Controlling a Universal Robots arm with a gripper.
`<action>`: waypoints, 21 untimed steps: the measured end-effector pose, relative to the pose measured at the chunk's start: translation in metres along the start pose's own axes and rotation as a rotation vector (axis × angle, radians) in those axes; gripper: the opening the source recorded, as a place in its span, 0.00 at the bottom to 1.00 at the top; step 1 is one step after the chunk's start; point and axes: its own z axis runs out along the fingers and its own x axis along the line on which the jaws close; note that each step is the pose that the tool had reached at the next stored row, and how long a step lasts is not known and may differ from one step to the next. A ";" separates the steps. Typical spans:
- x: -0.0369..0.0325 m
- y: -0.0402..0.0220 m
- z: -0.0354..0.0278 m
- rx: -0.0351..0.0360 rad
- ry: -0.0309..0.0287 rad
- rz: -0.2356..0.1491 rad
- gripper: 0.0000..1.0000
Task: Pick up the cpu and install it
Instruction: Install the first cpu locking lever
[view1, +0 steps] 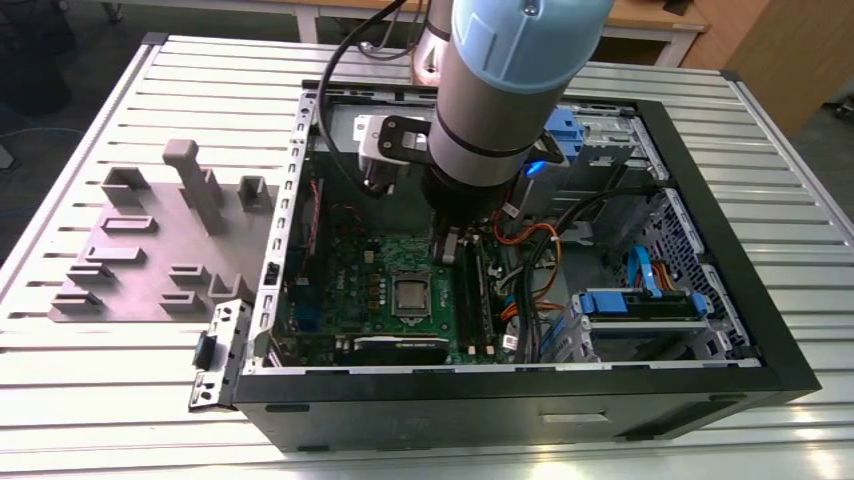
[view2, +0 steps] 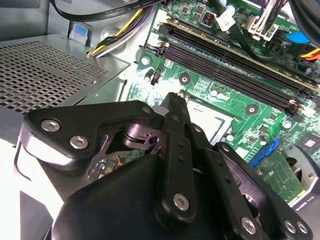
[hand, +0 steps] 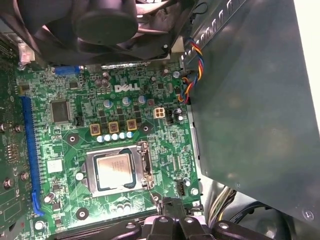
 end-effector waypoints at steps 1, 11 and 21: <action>0.0000 0.0000 0.0000 0.0005 0.0030 0.000 0.11; 0.0006 -0.0001 0.0008 0.0042 0.0254 0.001 0.11; 0.0006 -0.0001 0.0009 0.0035 0.0258 -0.003 0.11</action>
